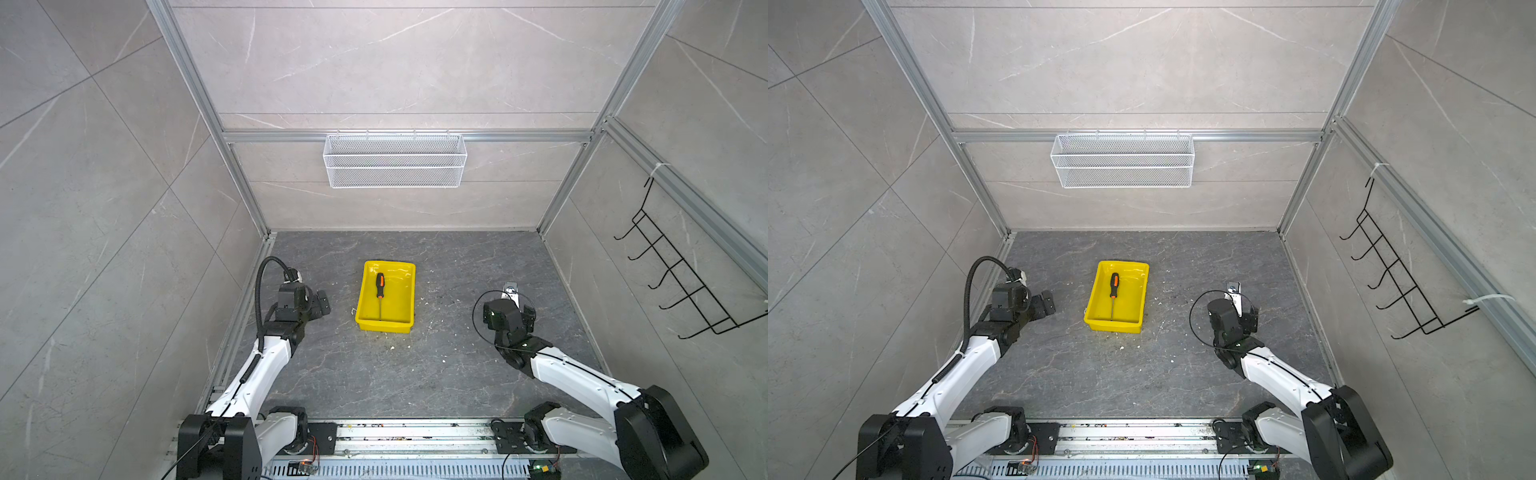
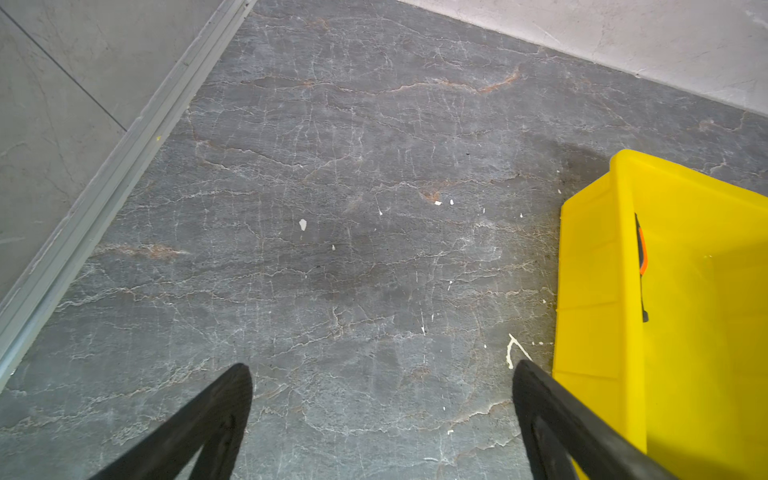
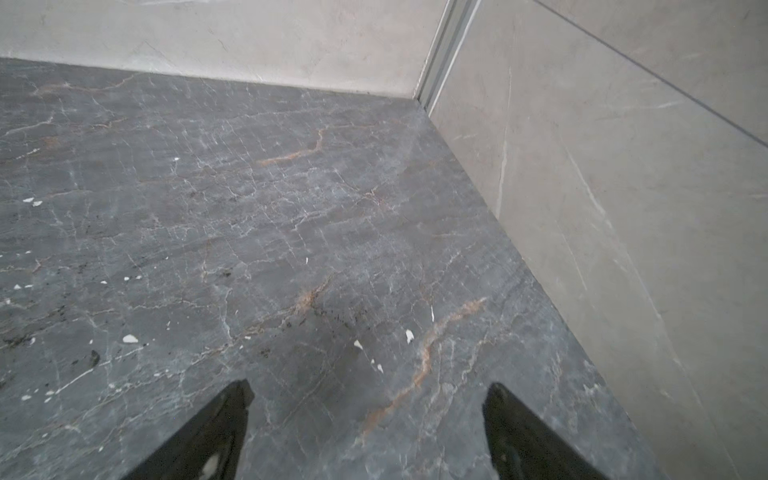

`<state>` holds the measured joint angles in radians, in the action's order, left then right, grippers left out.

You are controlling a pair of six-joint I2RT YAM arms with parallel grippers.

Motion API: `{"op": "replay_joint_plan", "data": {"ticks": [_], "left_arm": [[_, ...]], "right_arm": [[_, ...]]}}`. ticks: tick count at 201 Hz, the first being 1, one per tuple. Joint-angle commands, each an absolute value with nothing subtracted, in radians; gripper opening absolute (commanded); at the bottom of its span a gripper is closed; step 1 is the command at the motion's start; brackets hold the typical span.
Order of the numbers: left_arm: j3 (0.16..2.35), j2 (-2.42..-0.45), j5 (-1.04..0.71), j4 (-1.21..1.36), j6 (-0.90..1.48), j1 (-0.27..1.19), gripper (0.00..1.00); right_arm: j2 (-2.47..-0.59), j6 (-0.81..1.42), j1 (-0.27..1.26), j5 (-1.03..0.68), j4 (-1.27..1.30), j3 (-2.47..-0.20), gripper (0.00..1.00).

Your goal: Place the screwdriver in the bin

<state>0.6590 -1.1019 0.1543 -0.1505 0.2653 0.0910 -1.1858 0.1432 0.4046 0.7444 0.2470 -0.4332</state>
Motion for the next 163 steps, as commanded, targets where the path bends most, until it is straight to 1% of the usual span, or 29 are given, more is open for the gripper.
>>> {"op": "replay_joint_plan", "data": {"ticks": [1, 18, 26, 33, 51, 63, 91, 93, 94, 96, 104, 108, 114, 117, 125, 132, 140, 150, 163], "left_arm": [[0.652, -1.077, 0.149, -0.084, 0.271, 0.087, 1.0], [0.7, -1.097, 0.171, -0.124, 0.297, 0.087, 1.0], [0.741, -1.116, 0.184, -0.172, 0.319, 0.087, 1.0], [0.769, -1.129, 0.183, -0.2, 0.333, 0.087, 1.0], [0.786, -1.147, 0.144, -0.183, 0.332, 0.087, 1.0], [0.786, -1.158, 0.151, -0.168, 0.34, 0.087, 1.0], [0.816, -1.193, 0.184, -0.199, 0.357, 0.087, 1.0], [0.815, -1.194, 0.184, -0.199, 0.355, 0.087, 1.0], [0.816, -1.195, 0.184, -0.199, 0.355, 0.086, 1.0], [0.817, -1.196, 0.185, -0.2, 0.354, 0.086, 1.0], [0.813, -1.2, 0.198, -0.199, 0.353, 0.086, 1.0], [0.809, -1.202, 0.215, -0.199, 0.354, 0.086, 1.0], [0.799, -1.204, 0.255, -0.199, 0.368, 0.086, 1.0], [0.794, -1.206, 0.283, -0.199, 0.376, 0.086, 1.0], [0.781, -1.209, 0.345, -0.195, 0.369, 0.086, 1.0], [0.767, -1.211, 0.375, -0.182, 0.349, 0.086, 1.0], [0.739, -1.21, 0.392, -0.144, 0.298, 0.086, 1.0], [0.681, -1.206, 0.396, -0.058, 0.22, 0.087, 1.0], [0.59, -1.2, 0.399, 0.086, 0.15, 0.087, 1.0]], "right_arm": [[-1.279, 0.09, 0.38, 0.741, 0.536, -0.406, 0.89], [-1.362, 0.064, 0.37, 0.668, 0.553, -0.439, 0.89], [-1.413, 0.041, 0.366, 0.665, 0.576, -0.462, 0.89], [-1.44, 0.058, 0.363, 0.684, 0.492, -0.509, 0.9], [-1.47, 0.078, 0.323, 0.623, 0.412, -0.564, 0.89], [-1.459, 0.079, 0.294, 0.576, 0.423, -0.553, 0.9], [-1.409, 0.068, 0.217, 0.475, 0.549, -0.472, 0.91], [-1.406, 0.07, 0.21, 0.47, 0.556, -0.469, 0.93], [-1.405, 0.071, 0.208, 0.467, 0.559, -0.468, 0.96], [-1.403, 0.072, 0.202, 0.46, 0.567, -0.462, 0.99], [-1.398, 0.07, 0.181, 0.425, 0.591, -0.445, 1.0], [-1.41, 0.064, 0.175, 0.401, 0.67, -0.412, 1.0], [-1.465, 0.04, 0.163, 0.358, 0.907, -0.341, 1.0], [-1.481, 0.026, 0.16, 0.335, 0.963, -0.32, 1.0], [-1.51, 0.002, 0.158, 0.254, 1.01, -0.287, 0.99], [-1.536, -0.007, 0.157, 0.248, 1.074, -0.279, 1.0], [-1.525, -0.004, 0.158, 0.25, 1.053, -0.281, 1.0], [-1.506, 0.006, 0.156, 0.252, 0.968, -0.306, 1.0], [-1.529, 0.007, 0.156, 0.276, 0.959, -0.33, 1.0]]}}
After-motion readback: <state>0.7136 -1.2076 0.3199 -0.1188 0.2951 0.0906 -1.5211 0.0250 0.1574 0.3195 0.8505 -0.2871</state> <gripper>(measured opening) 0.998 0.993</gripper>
